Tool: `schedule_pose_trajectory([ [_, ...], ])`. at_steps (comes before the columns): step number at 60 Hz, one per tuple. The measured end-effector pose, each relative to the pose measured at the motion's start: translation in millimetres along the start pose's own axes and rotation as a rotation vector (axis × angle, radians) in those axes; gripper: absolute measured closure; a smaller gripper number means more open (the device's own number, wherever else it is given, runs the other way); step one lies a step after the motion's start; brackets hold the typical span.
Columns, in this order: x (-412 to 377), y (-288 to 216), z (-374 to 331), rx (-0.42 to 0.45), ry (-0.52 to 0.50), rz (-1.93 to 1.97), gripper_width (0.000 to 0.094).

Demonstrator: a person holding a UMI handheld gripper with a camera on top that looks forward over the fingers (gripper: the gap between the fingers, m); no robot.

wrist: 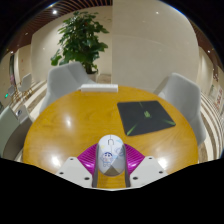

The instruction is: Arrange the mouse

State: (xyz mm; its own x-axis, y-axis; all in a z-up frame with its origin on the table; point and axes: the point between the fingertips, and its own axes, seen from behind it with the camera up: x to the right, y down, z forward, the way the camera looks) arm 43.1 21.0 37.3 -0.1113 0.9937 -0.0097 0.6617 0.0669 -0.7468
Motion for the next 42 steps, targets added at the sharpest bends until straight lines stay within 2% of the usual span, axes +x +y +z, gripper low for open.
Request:
schedule_pose_trajectory([
  [11,33.3,-113.6,16.2,0.133,0.029,0.065,0.0557],
  [19,91.0,-168.6,64.6,0.16,0.108,0.093,0.0557],
  [26,133.1,-165.5,124.4,0.106,0.157,0.136,0.0559],
  [29,149.2,-141.1,139.6,0.074,0.187,0.153,0.0559],
  [42,167.6,-97.5,193.7,-0.04,0.214,0.162,0.0547],
])
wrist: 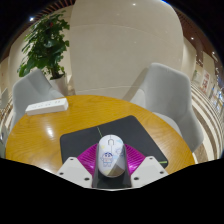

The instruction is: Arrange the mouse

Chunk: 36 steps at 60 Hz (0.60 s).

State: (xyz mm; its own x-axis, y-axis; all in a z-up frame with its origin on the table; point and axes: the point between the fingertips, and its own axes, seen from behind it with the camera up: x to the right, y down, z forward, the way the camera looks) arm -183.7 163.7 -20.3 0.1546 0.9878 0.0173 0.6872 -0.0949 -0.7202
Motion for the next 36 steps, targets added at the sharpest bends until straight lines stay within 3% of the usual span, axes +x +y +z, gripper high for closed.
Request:
schedule_pose_trajectory([
  [10,0.7,6.7,-1.0,-0.013,-0.004,0.016,0.0422],
  [16,1.0,0.3,-10.2,-0.017,-0.013,0.049,0.005],
  [18,6.0,-2.8,-24.9,-0.011,-0.012,0.054,0.0088],
  [26,9.0,-6.4,-101.2,0.016,-0.022,0.077,0.0071],
  [36,7.9,50.9,-231.1,-0.021,-0.039,0.028,0.0074],
])
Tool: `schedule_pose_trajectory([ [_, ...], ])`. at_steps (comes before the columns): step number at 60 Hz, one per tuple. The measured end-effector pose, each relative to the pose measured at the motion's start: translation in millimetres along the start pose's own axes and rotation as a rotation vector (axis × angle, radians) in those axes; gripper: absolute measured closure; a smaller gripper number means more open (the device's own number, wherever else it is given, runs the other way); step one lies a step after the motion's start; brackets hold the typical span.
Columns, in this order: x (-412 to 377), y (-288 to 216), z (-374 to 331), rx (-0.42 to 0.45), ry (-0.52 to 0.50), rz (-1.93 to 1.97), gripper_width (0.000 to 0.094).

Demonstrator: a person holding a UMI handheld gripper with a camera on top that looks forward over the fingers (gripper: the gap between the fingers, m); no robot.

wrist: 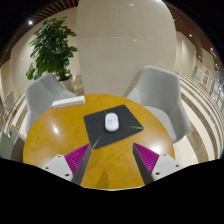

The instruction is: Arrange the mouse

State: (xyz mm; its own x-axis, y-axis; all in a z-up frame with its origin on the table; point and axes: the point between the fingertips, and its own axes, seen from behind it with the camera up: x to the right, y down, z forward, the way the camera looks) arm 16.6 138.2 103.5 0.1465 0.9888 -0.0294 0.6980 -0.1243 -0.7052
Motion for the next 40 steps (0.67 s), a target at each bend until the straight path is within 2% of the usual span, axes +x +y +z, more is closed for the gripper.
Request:
schedule_pose_trajectory([
  [9,-7.5,74.8,-93.4,-0.065,-0.03,-0.038,0.0076],
  [17,-15.9,121.0,-135.7,-0.085,-0.04,-0.081,0.0077],
  [40,-8.2,135.1,-185.0,-0.02,-0.056,-0.158,0.008],
])
